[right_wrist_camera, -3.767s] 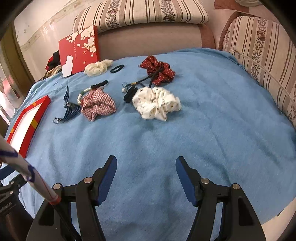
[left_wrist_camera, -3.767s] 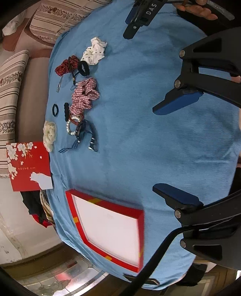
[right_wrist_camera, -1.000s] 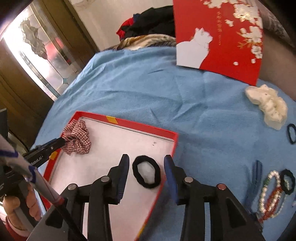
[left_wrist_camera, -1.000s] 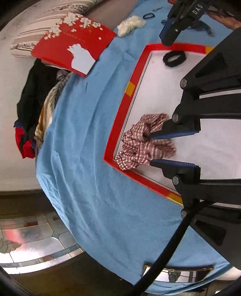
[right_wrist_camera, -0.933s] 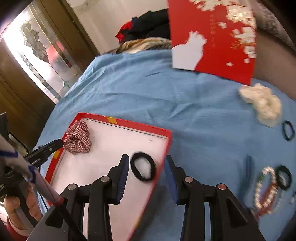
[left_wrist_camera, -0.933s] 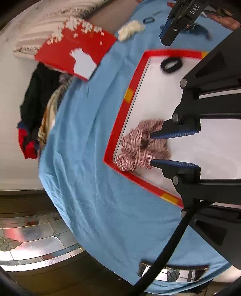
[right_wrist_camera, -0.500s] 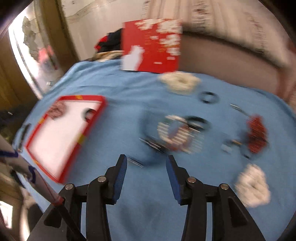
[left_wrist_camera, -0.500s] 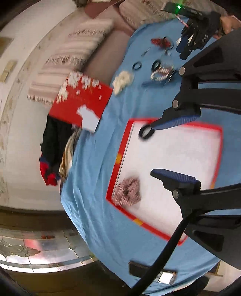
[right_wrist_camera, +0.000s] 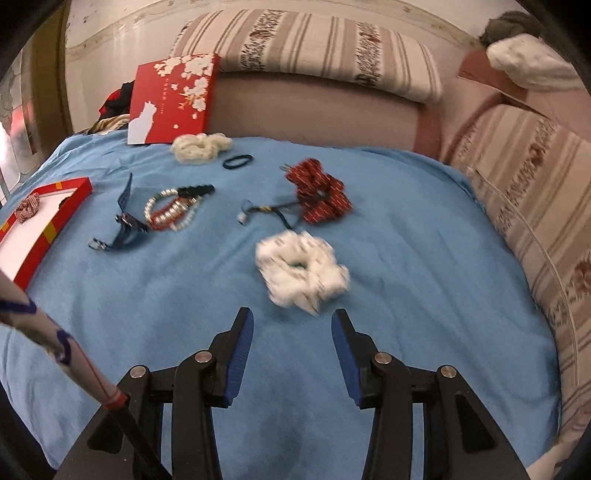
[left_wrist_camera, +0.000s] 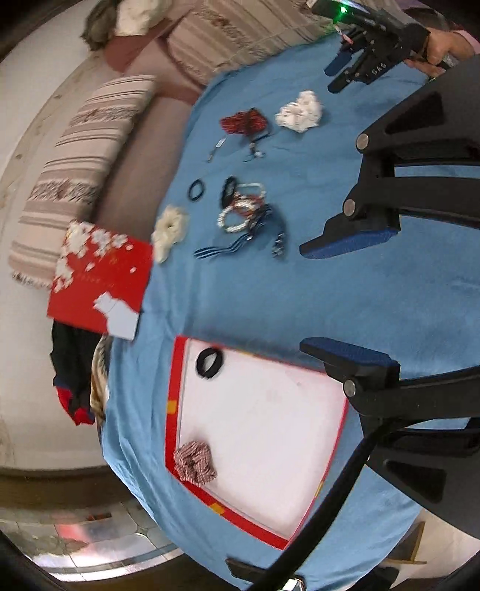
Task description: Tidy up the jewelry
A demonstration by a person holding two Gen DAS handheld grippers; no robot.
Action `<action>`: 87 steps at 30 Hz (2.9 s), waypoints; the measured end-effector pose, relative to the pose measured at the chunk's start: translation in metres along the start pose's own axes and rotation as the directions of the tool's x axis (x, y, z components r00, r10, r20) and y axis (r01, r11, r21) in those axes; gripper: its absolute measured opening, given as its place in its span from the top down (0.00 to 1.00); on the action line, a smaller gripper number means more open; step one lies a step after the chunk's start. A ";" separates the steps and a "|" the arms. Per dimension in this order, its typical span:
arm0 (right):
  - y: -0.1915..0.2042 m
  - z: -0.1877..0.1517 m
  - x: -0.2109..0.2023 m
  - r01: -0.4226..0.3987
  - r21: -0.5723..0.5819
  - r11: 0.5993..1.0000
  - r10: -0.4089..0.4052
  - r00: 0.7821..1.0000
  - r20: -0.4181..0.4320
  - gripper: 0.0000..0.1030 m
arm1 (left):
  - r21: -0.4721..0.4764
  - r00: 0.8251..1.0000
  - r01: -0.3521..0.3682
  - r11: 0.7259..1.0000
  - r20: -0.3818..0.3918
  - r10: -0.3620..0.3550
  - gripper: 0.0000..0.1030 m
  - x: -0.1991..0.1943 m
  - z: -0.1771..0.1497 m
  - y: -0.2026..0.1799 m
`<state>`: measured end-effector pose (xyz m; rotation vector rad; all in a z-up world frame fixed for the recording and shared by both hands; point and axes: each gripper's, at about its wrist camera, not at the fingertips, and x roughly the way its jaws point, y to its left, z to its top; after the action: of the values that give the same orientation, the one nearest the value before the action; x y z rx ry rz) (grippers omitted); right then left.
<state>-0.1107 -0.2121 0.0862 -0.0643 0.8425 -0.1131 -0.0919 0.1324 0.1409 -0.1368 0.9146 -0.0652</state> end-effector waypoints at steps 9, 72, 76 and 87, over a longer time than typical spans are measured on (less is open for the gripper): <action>-0.036 -0.027 0.007 -0.014 0.106 0.994 0.019 0.999 -0.048 0.51 | 0.017 0.998 0.007 1.000 -0.055 -0.006 0.58 0.020 -0.005 -0.020; -0.045 -0.050 0.049 -0.018 0.182 0.983 0.027 0.999 -0.047 0.35 | 0.140 0.962 0.079 0.987 -0.270 -0.038 0.96 0.094 -0.026 0.005; -0.045 -0.047 0.047 -0.023 0.166 0.986 0.035 0.997 -0.071 0.34 | 0.104 0.973 0.109 0.989 -0.217 -0.084 0.63 0.071 -0.022 0.014; -0.049 0.014 0.034 -0.124 0.185 0.975 0.129 0.991 -0.015 0.33 | 0.308 0.985 0.123 0.943 -0.155 -0.078 0.45 0.093 0.001 -0.043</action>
<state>-0.0811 -0.2647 0.0754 0.1652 0.8574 -0.0713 -0.0347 0.0797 0.0747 0.1220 1.0261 -0.3193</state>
